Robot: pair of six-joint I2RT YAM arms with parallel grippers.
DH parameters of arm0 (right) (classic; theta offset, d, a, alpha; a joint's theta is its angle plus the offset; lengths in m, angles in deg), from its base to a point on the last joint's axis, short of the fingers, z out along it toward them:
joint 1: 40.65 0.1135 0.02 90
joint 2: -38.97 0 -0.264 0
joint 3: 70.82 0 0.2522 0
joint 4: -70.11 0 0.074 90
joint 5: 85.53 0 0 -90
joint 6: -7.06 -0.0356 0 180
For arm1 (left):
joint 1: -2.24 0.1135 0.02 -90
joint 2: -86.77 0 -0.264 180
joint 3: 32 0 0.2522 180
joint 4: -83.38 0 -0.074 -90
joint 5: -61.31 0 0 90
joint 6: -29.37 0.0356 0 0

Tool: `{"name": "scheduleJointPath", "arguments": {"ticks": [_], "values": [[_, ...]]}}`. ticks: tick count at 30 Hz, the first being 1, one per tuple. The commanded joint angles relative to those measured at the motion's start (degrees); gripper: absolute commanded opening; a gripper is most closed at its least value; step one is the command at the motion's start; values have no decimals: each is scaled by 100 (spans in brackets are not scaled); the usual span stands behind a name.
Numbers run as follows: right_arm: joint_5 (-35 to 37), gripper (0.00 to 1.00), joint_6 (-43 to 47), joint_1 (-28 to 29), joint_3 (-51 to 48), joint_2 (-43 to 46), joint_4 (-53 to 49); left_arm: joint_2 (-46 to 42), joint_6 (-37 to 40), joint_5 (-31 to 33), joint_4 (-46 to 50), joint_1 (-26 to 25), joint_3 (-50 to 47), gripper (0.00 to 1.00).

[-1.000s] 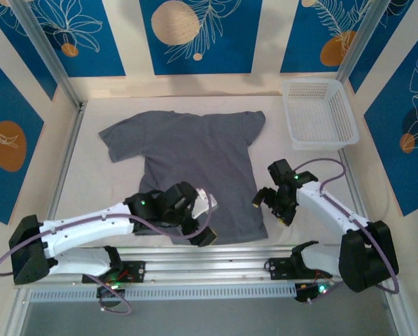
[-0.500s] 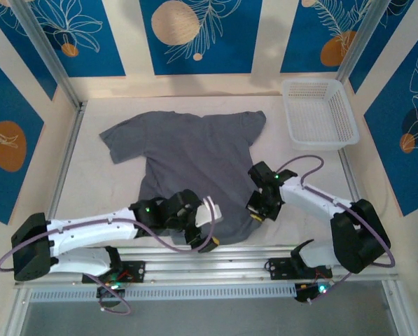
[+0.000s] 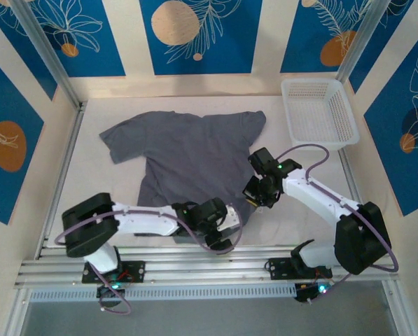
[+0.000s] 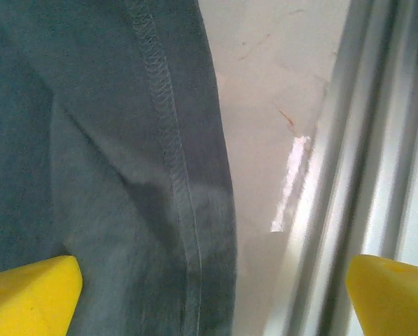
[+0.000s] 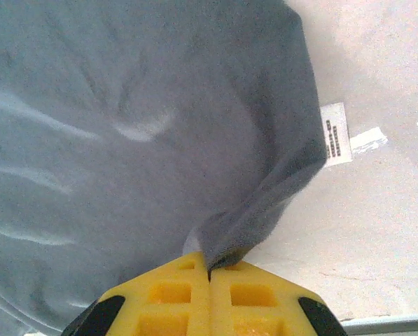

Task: Fold the inside-out t-shirt

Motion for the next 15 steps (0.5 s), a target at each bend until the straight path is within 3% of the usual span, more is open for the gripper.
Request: {"name": "scheduleJointPath", "arguments": {"ticks": [1,7,9,13,15], "values": [[-57,6,-158,-142,182,58,-196,344,-35,276,-359,-110,292,91],[21,6,-263,-273,163,123,-195,371,-303,1733,-157,-201,281,56],[36,7,-222,-326,124,123,-195,198,-360,2028,-156,-198,151,37],[91,7,-126,-423,32,101,-179,-151,-276,1539,-262,-165,-81,0],[84,10,24,-458,-31,68,-86,-215,-300,1034,-360,-131,-154,0]]}}
